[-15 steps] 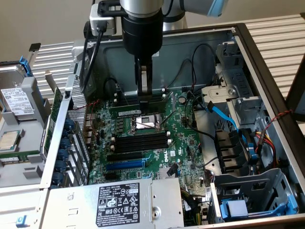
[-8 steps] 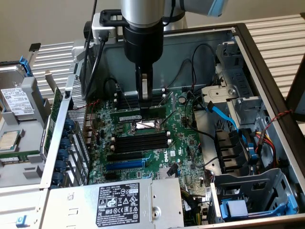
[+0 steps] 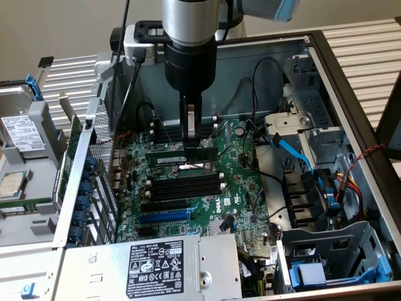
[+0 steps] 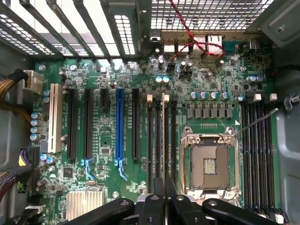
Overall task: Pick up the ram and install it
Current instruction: 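Insert the ram into the slot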
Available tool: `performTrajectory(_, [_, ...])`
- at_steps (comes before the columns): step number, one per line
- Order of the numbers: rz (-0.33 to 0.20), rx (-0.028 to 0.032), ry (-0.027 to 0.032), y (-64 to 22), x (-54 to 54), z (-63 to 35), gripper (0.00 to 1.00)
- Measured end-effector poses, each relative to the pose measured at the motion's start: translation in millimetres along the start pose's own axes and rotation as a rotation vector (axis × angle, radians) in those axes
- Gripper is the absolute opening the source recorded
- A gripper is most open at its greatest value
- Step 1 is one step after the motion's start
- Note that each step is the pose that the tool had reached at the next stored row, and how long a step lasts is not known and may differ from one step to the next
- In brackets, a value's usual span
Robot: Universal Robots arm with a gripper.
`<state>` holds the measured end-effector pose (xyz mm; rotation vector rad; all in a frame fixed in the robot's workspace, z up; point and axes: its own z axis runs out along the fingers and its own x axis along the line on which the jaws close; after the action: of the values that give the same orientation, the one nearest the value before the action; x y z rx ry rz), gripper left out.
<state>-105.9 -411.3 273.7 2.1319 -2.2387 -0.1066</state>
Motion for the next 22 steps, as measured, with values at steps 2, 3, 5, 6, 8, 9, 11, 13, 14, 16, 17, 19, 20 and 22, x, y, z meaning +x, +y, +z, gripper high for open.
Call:
performTrajectory(2, [0.001,0.0,-0.0002,-0.9,1.0,1.4,0.13])
performTrajectory(3, [0.002,0.0,-0.0001,-1.1,1.4,2.4,0.13])
performTrajectory(5, [0.002,0.0,0.0001,-1.2,2.2,4.4,0.13])
performTrajectory(6, [0.002,0.0003,0.0003,-1.3,2.3,5.3,0.13])
performTrajectory(8, [0.002,0.0023,0.0009,-1.6,2.6,7.6,0.13])
performTrajectory(9, [0.002,0.004,0.0021,-1.4,2.6,8.4,0.13])
performTrajectory(11, [0.002,0.0096,0.0044,-0.2,2.7,10.1,0.13])
performTrajectory(13, [0.002,0.0121,0.0067,0.0,2.8,11.2,0.13])
performTrajectory(14, [0.002,0.0128,0.0083,0.0,2.8,11.6,0.13])
performTrajectory(16, [0.002,0.0134,0.0099,-0.1,2.9,12.8,0.13])
performTrajectory(17, [0.003,0.0135,0.0102,-0.1,3.1,13.6,0.13])
performTrajectory(19, [0.002,0.0135,0.0109,-0.2,3.2,14.9,0.13])
performTrajectory(20, [0.0,0.0135,0.0112,-0.3,3.3,15.4,0.13])
performTrajectory(22, [-0.004,0.0134,0.0118,-0.3,3.3,15.9,0.13])
